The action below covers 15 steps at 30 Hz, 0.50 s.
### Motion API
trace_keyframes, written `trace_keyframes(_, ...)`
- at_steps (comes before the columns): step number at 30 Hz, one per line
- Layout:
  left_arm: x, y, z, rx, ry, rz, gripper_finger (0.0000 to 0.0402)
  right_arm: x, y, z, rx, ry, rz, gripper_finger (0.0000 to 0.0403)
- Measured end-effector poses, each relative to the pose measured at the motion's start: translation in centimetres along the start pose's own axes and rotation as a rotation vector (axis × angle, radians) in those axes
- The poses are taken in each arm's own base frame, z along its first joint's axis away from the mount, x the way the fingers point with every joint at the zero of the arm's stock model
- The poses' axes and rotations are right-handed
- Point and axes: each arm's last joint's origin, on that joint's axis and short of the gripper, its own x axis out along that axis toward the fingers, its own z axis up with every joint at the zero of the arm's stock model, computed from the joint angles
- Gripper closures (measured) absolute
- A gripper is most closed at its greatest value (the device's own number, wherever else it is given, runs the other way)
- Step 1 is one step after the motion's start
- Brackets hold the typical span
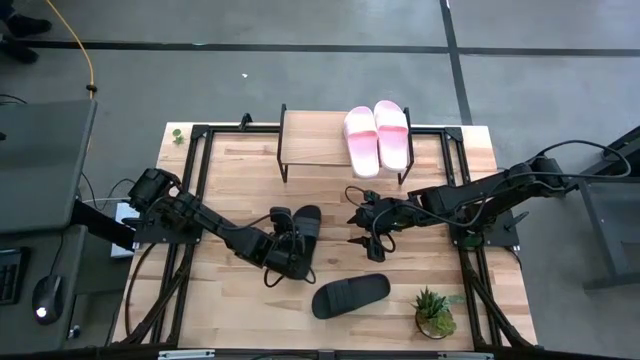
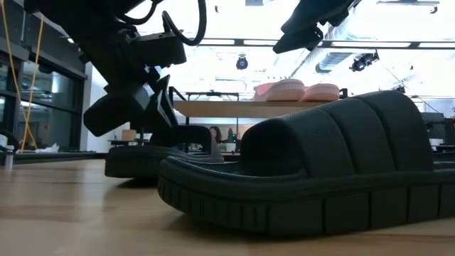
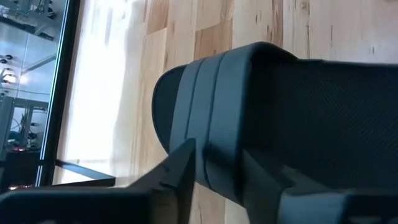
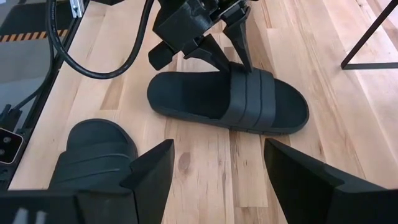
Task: Pick and place slides into the shelf
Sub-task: Put the top black slides on the shelf
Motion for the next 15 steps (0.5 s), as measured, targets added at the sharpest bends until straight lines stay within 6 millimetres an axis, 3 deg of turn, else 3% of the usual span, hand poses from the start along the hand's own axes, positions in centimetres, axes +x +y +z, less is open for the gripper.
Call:
trace_keyframes(7, 0.01, 0.02, 0.01, 0.004, -0.001, 0.004, 0.0393, 0.00, 0.00, 0.00, 0.000, 0.000, 0.000, 0.0163)
trace_keyframes(15, 0.01, 0.02, -0.03, 0.008, 0.002, 0.003, 0.0385, 0.00, -0.01, 0.00, 0.000, 0.000, 0.000, 0.0163)
